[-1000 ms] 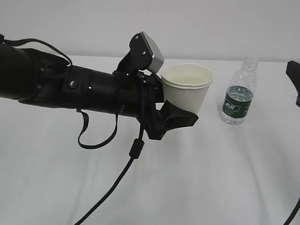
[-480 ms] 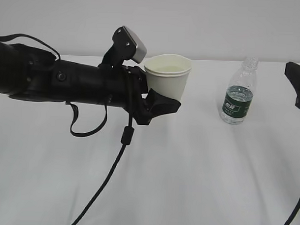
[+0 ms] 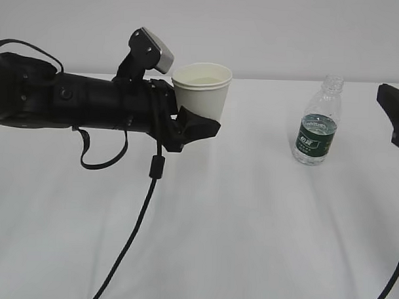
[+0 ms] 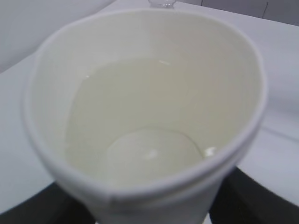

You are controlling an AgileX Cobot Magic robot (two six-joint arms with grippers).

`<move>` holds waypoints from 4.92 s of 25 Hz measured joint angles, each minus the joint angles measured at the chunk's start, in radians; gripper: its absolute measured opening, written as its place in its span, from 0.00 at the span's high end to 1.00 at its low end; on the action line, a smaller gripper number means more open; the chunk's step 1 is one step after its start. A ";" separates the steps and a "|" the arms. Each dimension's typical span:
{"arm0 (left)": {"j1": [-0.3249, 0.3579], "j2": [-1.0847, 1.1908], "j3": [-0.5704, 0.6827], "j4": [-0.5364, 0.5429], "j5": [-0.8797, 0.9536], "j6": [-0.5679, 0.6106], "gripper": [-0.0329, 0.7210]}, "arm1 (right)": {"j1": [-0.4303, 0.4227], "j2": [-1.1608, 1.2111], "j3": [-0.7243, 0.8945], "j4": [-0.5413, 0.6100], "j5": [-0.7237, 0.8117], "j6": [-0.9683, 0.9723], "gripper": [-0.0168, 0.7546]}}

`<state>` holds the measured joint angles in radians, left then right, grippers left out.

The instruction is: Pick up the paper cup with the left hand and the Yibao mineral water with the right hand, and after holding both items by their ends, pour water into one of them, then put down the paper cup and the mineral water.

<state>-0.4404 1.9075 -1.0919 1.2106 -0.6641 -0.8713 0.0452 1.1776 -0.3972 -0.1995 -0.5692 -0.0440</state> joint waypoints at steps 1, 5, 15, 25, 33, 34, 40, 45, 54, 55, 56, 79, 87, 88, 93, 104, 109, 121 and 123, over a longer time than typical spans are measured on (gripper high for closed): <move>0.004 0.000 0.000 0.000 0.000 0.000 0.37 | 0.000 0.000 0.000 -0.004 0.003 0.002 0.21; 0.020 0.000 0.000 0.000 0.006 0.000 0.37 | 0.000 0.000 0.000 -0.013 0.012 0.015 0.21; 0.065 0.000 0.000 -0.004 0.039 0.000 0.37 | 0.000 0.000 0.000 -0.020 0.014 0.020 0.21; 0.141 0.000 0.000 -0.005 0.046 0.000 0.37 | 0.000 0.000 0.000 -0.039 0.019 0.023 0.21; 0.183 0.000 0.000 -0.007 0.046 0.000 0.37 | 0.000 0.000 0.000 -0.040 0.021 0.026 0.21; 0.189 0.000 0.000 -0.007 0.046 0.000 0.37 | 0.000 0.000 0.000 -0.040 0.021 0.027 0.21; 0.217 0.000 0.000 -0.010 0.046 0.000 0.37 | 0.000 0.000 0.000 -0.048 0.034 0.030 0.21; 0.241 0.000 0.000 -0.012 0.046 0.000 0.37 | 0.000 0.000 0.000 -0.048 0.036 0.030 0.21; 0.285 0.000 0.000 -0.035 0.050 0.000 0.37 | 0.000 0.000 0.000 -0.053 0.036 0.030 0.21; 0.290 0.000 0.000 -0.037 0.052 0.000 0.37 | 0.000 0.000 0.000 -0.053 0.036 0.030 0.21; 0.290 0.000 0.000 -0.038 0.058 0.000 0.37 | 0.000 0.000 0.000 -0.055 0.036 0.030 0.21; 0.311 0.120 0.000 -0.156 0.076 0.082 0.37 | 0.000 0.000 0.000 -0.067 0.072 0.032 0.21; 0.311 0.148 0.000 -0.306 0.066 0.206 0.37 | 0.000 0.000 0.000 -0.067 0.076 0.032 0.21; 0.311 0.155 0.000 -0.320 0.056 0.213 0.37 | 0.000 0.000 0.000 -0.067 0.076 0.032 0.21; 0.311 0.179 0.000 -0.385 0.027 0.259 0.37 | 0.000 0.000 0.000 -0.067 0.093 0.032 0.21; 0.317 0.185 0.000 -0.477 0.000 0.375 0.37 | 0.000 0.000 0.000 -0.067 0.109 0.032 0.21; 0.319 0.187 0.000 -0.537 -0.014 0.441 0.37 | 0.000 0.000 0.000 -0.067 0.113 0.032 0.21; 0.323 0.252 0.000 -0.605 -0.164 0.526 0.37 | 0.000 0.000 0.000 -0.067 0.116 0.032 0.21; 0.323 0.264 0.000 -0.608 -0.179 0.531 0.37 | 0.000 0.000 0.000 -0.067 0.116 0.032 0.21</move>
<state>-0.1170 2.1720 -1.0919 0.6022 -0.8432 -0.3407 0.0452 1.1776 -0.3972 -0.2665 -0.4528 -0.0122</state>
